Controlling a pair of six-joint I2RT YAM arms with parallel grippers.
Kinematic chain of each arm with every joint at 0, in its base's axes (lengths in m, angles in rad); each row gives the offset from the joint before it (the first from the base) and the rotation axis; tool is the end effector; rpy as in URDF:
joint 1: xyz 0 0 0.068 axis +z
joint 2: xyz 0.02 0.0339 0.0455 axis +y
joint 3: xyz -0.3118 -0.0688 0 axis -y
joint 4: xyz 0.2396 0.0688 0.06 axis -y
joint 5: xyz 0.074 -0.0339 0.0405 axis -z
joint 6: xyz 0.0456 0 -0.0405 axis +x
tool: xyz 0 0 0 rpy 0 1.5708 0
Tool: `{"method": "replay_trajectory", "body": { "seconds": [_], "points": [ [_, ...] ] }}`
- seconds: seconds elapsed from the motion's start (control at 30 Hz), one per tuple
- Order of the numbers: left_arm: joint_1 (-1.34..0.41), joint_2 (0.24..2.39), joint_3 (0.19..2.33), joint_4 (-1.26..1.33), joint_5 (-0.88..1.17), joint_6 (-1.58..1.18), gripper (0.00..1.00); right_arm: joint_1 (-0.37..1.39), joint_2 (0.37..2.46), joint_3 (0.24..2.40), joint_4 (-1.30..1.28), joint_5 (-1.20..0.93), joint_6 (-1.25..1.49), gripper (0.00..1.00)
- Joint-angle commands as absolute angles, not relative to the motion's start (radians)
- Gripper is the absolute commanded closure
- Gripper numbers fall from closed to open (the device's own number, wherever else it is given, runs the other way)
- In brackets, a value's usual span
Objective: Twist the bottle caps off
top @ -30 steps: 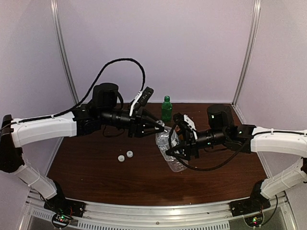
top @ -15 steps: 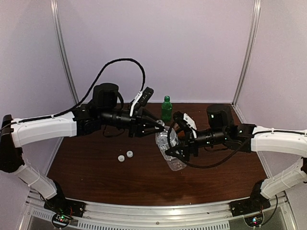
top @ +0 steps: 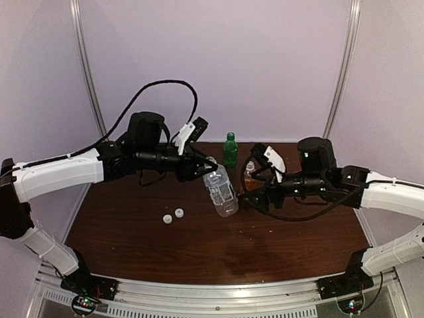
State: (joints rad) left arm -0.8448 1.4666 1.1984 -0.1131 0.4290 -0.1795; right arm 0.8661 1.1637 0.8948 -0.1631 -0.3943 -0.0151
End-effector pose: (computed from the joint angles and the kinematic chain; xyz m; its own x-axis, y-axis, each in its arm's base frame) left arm 0.2126 -0.2681 0.3750 -0.4103 0.2176 -0.8856 0.8772 0.3596 -0.3180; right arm 0.1479 0.2010 0.3454 -0.2572 -0.3239 -0.9105 -0.9333 0.3275 0.1471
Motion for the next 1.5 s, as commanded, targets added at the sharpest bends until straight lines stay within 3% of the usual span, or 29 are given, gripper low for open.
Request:
{"method": "replay_trajectory", "body": {
  "seconds": [0.0,0.4,0.6,1.03,1.27,1.47],
  "points": [
    [-0.839,1.541,1.286,-0.135,0.217,-0.123,1.0,0.857,1.126,0.967,-0.237,-0.15,0.051,0.0],
    [-0.839,1.795,1.486,-0.164,0.121,-0.062,1.0,0.83,1.217,1.134,-0.396,0.177,0.167,0.0],
    [-0.839,1.852,1.532,-0.205,0.091,-0.048,1.0,0.787,1.214,1.141,-0.395,0.189,0.184,0.0],
    [-0.839,1.896,1.545,-0.235,0.098,-0.058,0.84,0.685,1.257,1.199,-0.427,0.14,0.151,0.0],
    [-0.839,1.902,1.542,-0.246,0.086,-0.052,0.65,0.671,1.293,1.223,-0.431,0.144,0.139,0.0],
    [-0.838,1.889,1.536,-0.255,0.08,-0.051,0.36,0.663,1.32,1.234,-0.413,0.149,0.106,0.0]
  ]
}}
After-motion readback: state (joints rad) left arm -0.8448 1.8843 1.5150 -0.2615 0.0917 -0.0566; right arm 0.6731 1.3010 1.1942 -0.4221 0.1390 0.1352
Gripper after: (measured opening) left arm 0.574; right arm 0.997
